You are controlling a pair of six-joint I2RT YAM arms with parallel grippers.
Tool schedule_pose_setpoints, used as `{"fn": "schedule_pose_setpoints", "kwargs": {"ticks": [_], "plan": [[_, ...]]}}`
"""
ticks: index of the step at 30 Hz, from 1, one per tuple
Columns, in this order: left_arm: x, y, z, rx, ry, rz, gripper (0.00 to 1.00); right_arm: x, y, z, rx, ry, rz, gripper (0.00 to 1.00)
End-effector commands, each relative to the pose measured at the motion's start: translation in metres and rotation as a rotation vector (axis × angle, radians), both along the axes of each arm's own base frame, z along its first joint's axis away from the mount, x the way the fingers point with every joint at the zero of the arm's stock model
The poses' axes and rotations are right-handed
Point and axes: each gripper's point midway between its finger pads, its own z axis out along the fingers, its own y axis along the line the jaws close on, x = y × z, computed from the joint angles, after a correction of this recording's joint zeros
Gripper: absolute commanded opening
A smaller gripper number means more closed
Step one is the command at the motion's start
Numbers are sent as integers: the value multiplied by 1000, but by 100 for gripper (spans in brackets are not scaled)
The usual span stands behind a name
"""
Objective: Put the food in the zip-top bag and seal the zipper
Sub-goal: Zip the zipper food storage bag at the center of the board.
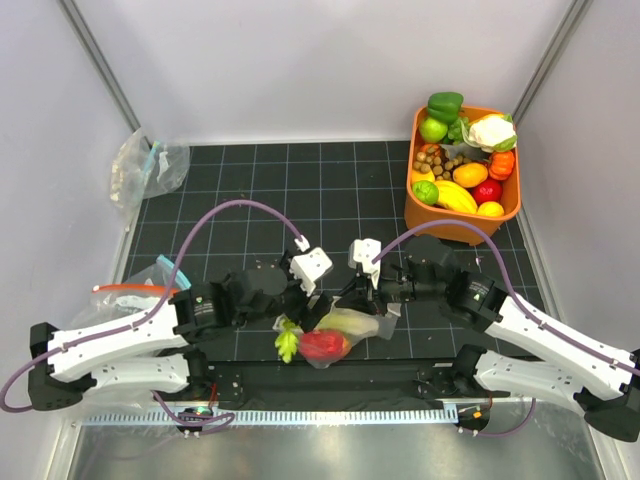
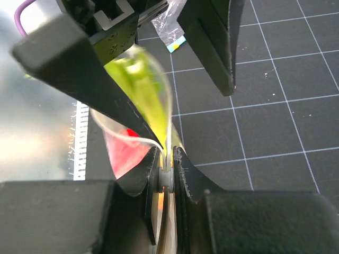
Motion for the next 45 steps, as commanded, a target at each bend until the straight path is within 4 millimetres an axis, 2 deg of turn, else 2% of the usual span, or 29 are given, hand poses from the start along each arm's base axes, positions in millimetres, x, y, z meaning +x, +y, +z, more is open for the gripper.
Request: {"fn": "schedule_pose_setpoints", "kwargs": {"ticks": [1, 5, 7, 10, 13, 16, 17, 19, 20, 22, 24, 25, 26, 27, 29, 33, 34, 36, 39, 43, 44, 45], "plan": [[1, -11, 27, -97, -96, -66, 80, 1, 5, 18, 58, -28, 8, 4], [1, 2, 46, -202, -128, -34, 79, 1, 7, 15, 46, -18, 18, 4], [-10, 7, 57, -270, -132, -74, 77, 2, 8, 15, 43, -17, 18, 4], [-20, 10, 70, -349, -131, -114, 83, 1, 9, 15, 44, -15, 22, 4], [-22, 8, 66, -339, -127, -124, 89, 1, 9, 16, 47, -16, 25, 4], [-19, -2, 53, -281, -113, -135, 92, 0, 9, 15, 47, -12, 30, 4], [-19, -9, 42, -239, -93, -150, 93, 0, 9, 16, 50, -13, 30, 4], [-19, -16, 39, -214, -80, -169, 93, 0, 9, 17, 50, -13, 30, 4], [-20, -21, 30, -178, -62, -179, 91, 0, 9, 17, 52, -14, 28, 4], [-18, -23, 28, -157, -56, -175, 84, -1, 9, 18, 53, -14, 30, 4], [-15, -22, 21, -129, -51, -157, 66, 0, 8, 19, 55, -15, 26, 4], [-14, -21, 20, -124, -53, -152, 57, -1, 8, 18, 55, -13, 27, 4], [-13, -20, 20, -126, -56, -144, 35, -1, 8, 19, 56, -13, 27, 4], [-12, -18, 19, -126, -58, -137, 21, -1, 8, 19, 56, -12, 27, 5], [-9, -12, 22, -142, -74, -110, 1, -1, 7, 18, 55, -10, 25, 8], [-8, -2, 31, -192, -99, -87, 0, -1, 8, 12, 25, 6, 30, 40], [-8, 1, 38, -218, -109, -81, 0, -1, 8, 10, 17, 10, 33, 44], [-10, 4, 36, -226, -113, -81, 1, -2, 10, 7, 0, 21, 42, 48], [-11, 9, 38, -245, -117, -77, 1, 4, 10, 1, -24, 21, 21, 49], [-11, 9, 34, -236, -110, -77, 1, 4, 8, 5, -13, 8, 13, 48], [-11, 8, 32, -227, -107, -76, 0, 4, 8, 6, -9, 6, 14, 37], [-10, 7, 31, -223, -107, -76, 1, 3, 7, 6, -5, 4, 14, 33]]}}
